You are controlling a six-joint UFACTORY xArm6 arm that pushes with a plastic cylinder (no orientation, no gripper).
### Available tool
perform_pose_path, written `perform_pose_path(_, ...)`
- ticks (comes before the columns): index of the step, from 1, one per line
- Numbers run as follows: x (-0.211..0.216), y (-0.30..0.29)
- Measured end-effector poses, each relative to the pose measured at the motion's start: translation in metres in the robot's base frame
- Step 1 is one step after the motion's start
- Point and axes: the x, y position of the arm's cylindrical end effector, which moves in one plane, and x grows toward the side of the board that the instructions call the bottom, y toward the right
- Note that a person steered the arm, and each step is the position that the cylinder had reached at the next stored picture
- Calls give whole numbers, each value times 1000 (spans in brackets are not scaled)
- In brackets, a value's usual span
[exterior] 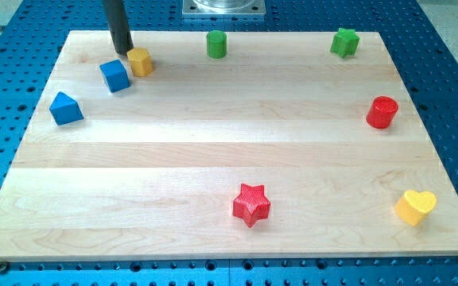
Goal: Put the blue cube at the top left corner of the board
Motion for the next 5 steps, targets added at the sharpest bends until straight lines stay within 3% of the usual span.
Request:
perform_pose_path(1,58,52)
perform_pose_path(2,118,144)
perform_pose_path(3,190,108)
perform_pose_path(4,200,34)
perform_pose_path(5,158,16)
